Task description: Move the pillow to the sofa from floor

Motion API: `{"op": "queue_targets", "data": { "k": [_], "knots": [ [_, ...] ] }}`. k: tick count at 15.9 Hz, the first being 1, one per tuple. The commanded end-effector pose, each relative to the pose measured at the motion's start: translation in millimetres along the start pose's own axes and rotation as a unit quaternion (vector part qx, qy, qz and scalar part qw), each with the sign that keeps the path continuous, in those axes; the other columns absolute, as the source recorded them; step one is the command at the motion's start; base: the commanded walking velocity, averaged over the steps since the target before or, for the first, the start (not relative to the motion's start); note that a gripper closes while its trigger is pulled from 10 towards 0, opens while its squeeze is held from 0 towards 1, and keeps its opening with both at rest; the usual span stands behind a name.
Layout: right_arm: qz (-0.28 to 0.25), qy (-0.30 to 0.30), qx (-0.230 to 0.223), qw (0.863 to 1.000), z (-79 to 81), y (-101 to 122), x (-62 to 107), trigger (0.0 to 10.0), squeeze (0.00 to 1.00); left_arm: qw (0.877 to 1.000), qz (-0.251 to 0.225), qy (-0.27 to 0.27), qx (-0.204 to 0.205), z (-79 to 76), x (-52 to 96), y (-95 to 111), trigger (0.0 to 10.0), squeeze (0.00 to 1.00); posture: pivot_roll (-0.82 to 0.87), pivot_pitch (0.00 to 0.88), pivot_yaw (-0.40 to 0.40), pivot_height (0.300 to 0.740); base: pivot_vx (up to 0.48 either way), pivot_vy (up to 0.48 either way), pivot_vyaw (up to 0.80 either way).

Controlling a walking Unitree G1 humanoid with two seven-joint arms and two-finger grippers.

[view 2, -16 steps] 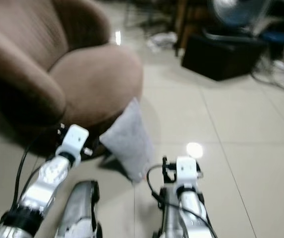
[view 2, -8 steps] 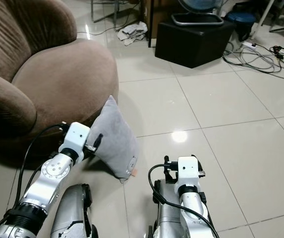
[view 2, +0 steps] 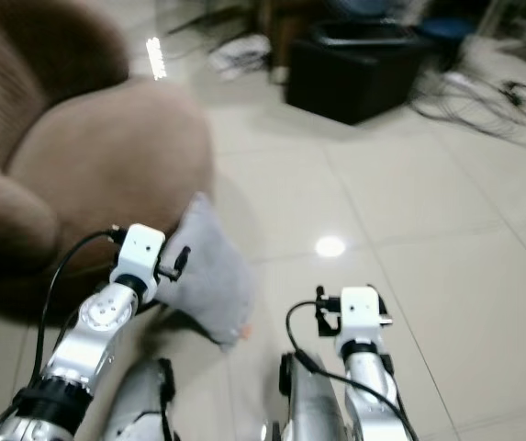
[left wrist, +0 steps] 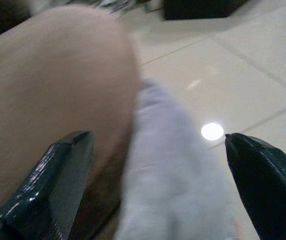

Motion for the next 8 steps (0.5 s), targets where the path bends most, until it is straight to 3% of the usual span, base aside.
{"op": "queue_targets", "data": {
  "k": [1,2,4,8],
  "knots": [
    [0.01,-0.002,-0.003,1.0,-1.8,-4.6,3.9,10.0,0.0,1.0,0.003,0.006,0.006,1.3,-1.9,1.6,10.0,0.0,-0.02,0.075,0.0,0.561,0.435,0.0,0.0],
    [0.012,-0.002,-0.002,1.0,-2.3,-6.1,4.6,10.0,0.0,1.0,0.002,0.019,-0.007,3.2,-3.0,2.7,10.0,0.0,-0.02,0.075,-0.001,0.561,0.435,0.0,0.0],
    [0.012,-0.001,-0.002,1.0,-1.9,-5.9,3.9,10.0,0.0,0.999,0.009,0.027,-0.016,3.4,-3.8,2.2,10.0,0.0,-0.02,0.074,-0.002,0.561,0.0,0.0,0.0],
    [0.015,0.004,0.001,1.0,-2.8,-6.1,1.8,10.0,0.0,0.999,0.019,0.047,0.006,7.1,-5.1,0.5,10.0,0.0,-0.01,0.073,-0.014,0.561,0.0,0.0,0.0]
  ]
}}
Point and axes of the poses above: a point about 5 cm out from each wrist's last joint towards the gripper, its own x axis pointing back from the gripper into the wrist, its own y axis along the axis of the wrist's last joint, z = x × y, the point moved 2 cm from there along -x, pointing out of the wrist towards the gripper, and after that the axes turned 13 degrees about -x, right-handed, at the moved point
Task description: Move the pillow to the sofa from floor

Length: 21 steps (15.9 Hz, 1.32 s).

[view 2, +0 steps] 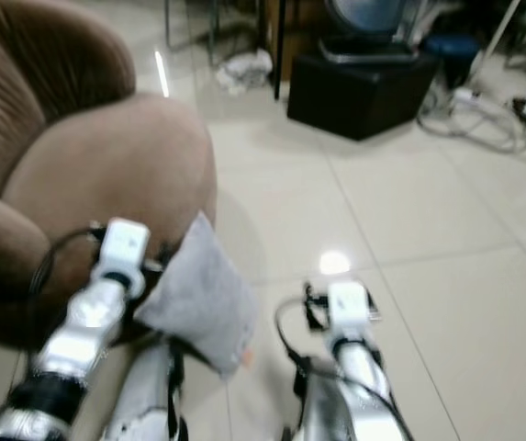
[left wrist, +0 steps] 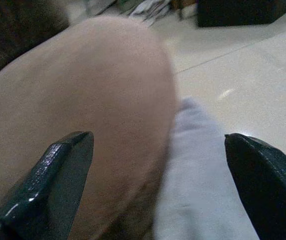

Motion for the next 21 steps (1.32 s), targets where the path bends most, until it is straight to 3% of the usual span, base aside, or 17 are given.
{"op": "queue_targets", "data": {
  "k": [1,2,4,6,7,10,14,18,19,21],
  "knots": [
    [0.001,-0.003,-0.007,1.0,-0.1,0,-1.1,10.0,0.0,1.0,-0.01,0.005,0.008,4.2,0.5,3,10.0,0.0,-0.01,0.074,-0.015,0.561,0.0,0.0,0.0],
    [0.001,-0.003,-0.008,1.0,-0.4,0,-1.4,10.0,0.0,1.0,-0.018,0.004,0.022,4.2,-1.6,9,10.0,0.0,-0.01,0.075,-0.018,0.561,0.0,0.0,0.0],
    [0.001,-0.002,-0.008,1.0,-0.2,0,-0.7,10.0,0.0,0.997,-0.069,-0.003,0.036,1.6,-10.7,46,10.0,0.0,-0.02,0.077,-0.022,0.561,0.0,0.0,0.0],
    [0.003,0.0,-0.006,1.0,0.0,-1,0.1,10.0,0.0,0.993,-0.101,-0.051,0.036,-20.5,-20.5,82,10.0,0.0,-0.02,0.078,-0.026,0.561,0.0,0.0,0.0],
    [0.004,0.0,-0.006,1.0,0.1,-1,0.6,10.0,0.0,0.992,-0.1,-0.063,0.032,-25.6,-27.4,89,10.0,0.0,-0.03,0.08,-0.029,0.561,0.0,0.0,0.0],
    [0.007,-0.003,-0.005,1.0,-1.8,-3,6.2,10.0,0.0,0.994,-0.086,-0.067,0.0,-19.1,-48.1,99,10.0,0.0,-0.05,0.096,-0.032,0.561,0.0,0.0,0.0],
    [0.022,-0.02,-0.002,1.0,-11.4,-13,26.6,10.0,0.0,0.998,-0.029,-0.054,-0.03,1.6,-60.7,83,10.0,0.0,-0.11,0.133,-0.03,0.561,0.0,0.0,0.0],
    [0.037,-0.032,0.002,0.999,-19.2,-21,42.7,10.0,0.0,0.997,0.016,-0.034,-0.061,29.6,-61.3,59,10.0,0.0,-0.12,0.157,-0.034,0.561,0.0,0.0,0.0],
    [0.042,-0.03,0.003,0.999,-18.9,-22,44.8,10.0,0.0,0.996,0.041,-0.031,-0.073,38.0,-58.1,42,10.0,0.0,-0.11,0.161,-0.039,0.561,0.0,0.0,0.0],
    [0.046,-0.026,0.005,0.999,-17.8,-22,45.0,10.0,0.0,0.993,0.057,-0.043,-0.089,34.9,-54.9,29,10.0,0.0,-0.09,0.165,-0.049,0.561,0.0,0.0,0.0]
  ]
}}
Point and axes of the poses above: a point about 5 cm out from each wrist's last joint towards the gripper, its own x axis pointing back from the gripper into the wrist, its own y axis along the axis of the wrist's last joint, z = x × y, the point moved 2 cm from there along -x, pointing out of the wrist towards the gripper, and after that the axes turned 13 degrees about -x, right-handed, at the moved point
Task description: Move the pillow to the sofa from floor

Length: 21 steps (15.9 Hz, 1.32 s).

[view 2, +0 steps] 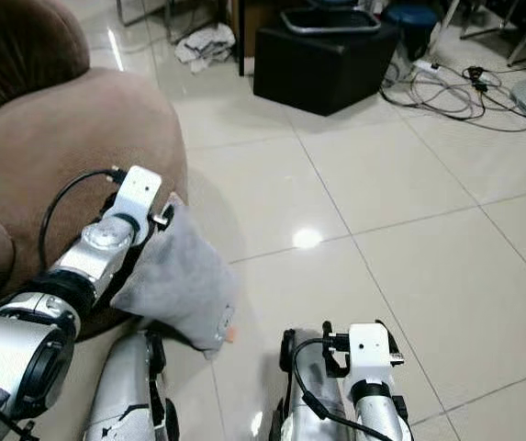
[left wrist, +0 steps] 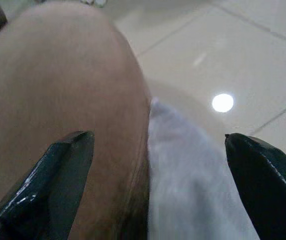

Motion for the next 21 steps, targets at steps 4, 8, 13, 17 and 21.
{"op": "queue_targets", "data": {
  "k": [4,8,13,17,21],
  "knots": [
    [0.011,0.007,0.009,1.0,-3.5,0,3.2,10.0,0.0,0.998,0.029,-0.037,-0.035,-18.0,3.4,-21,10.0,0.0,-0.1,0.179,-0.064,0.561,0.0,0.0,0.0],
    [0.022,0.003,0.016,1.0,-9.7,-4,11.3,10.0,0.0,0.993,0.059,-0.066,-0.075,-23.5,6.3,-35,10.0,0.0,-0.12,0.19,-0.07,0.561,0.0,0.0,0.0],
    [0.029,-0.003,0.017,0.999,-12.3,-8,17.9,10.0,0.0,0.99,0.073,-0.064,-0.105,-11.6,7.9,-42,10.0,0.0,-0.12,0.197,-0.062,0.561,0.0,0.0,0.0],
    [0.032,0.004,0.014,0.999,-5.5,-8,13.7,10.0,0.0,0.98,0.099,-0.06,-0.163,-4.1,12.8,-60,10.0,0.0,-0.09,0.203,-0.065,0.561,0.0,0.0,0.0],
    [0.03,0.003,0.016,0.999,-8.6,-5,14.3,10.0,0.0,0.978,0.106,-0.081,-0.162,-20.2,15.3,-67,10.0,0.0,-0.1,0.21,-0.066,0.561,0.0,0.0,0.0]
  ]
}}
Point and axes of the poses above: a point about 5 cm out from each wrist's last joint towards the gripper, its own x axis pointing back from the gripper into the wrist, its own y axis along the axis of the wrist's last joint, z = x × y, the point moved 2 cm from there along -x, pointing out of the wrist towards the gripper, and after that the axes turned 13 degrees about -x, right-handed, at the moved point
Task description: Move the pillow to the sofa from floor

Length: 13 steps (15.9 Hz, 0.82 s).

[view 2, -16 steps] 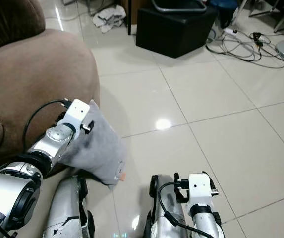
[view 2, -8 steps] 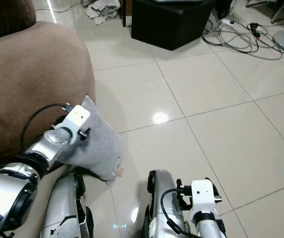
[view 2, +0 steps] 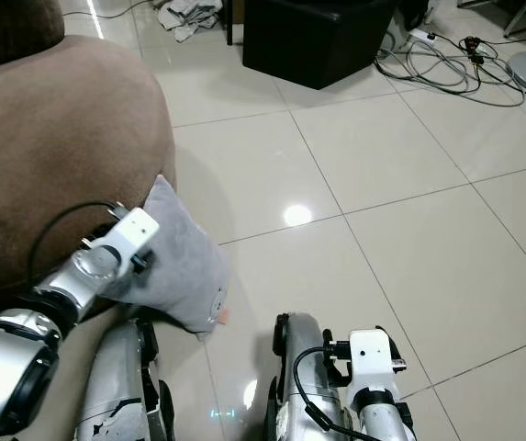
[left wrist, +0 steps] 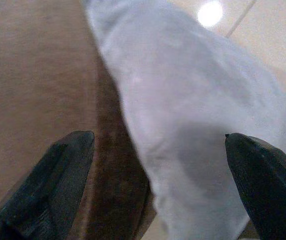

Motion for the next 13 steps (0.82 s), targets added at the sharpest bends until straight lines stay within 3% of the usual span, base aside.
{"op": "queue_targets", "data": {
  "k": [1,3,6,7,13],
  "knots": [
    [0.007,-0.006,0.005,1.0,-5.7,-1,4.8,10.0,0.0,1.0,0.018,-0.018,-0.006,-15.3,0.5,-10,10.0,0.0,-0.12,0.217,-0.07,0.561,0.0,0.0,0.0],
    [0.009,-0.01,0.006,1.0,-8.0,-2,10.6,10.0,0.0,1.0,0.024,-0.02,0.001,-20.3,0.7,-13,10.0,0.0,-0.14,0.229,-0.075,0.561,0.0,0.0,0.0],
    [0.013,-0.018,0.018,1.0,-21.0,-2,31.8,10.0,0.0,0.998,0.012,0.007,0.065,-17.2,-0.5,-5,10.0,0.0,-0.19,0.264,-0.117,0.561,0.0,0.0,0.0],
    [0.012,-0.022,0.018,1.0,-25.0,-1,38.8,10.0,0.0,0.995,0.0,0.019,0.099,-14.2,-0.9,1,10.0,0.0,-0.2,0.271,-0.128,0.561,0.0,0.0,0.0],
    [0.027,-0.025,0.03,0.999,-33.8,-3,55.0,10.0,0.0,0.981,-0.026,0.091,0.17,15.3,0.4,11,10.0,0.0,-0.23,0.286,-0.148,0.561,0.0,0.0,0.0]
  ]
}}
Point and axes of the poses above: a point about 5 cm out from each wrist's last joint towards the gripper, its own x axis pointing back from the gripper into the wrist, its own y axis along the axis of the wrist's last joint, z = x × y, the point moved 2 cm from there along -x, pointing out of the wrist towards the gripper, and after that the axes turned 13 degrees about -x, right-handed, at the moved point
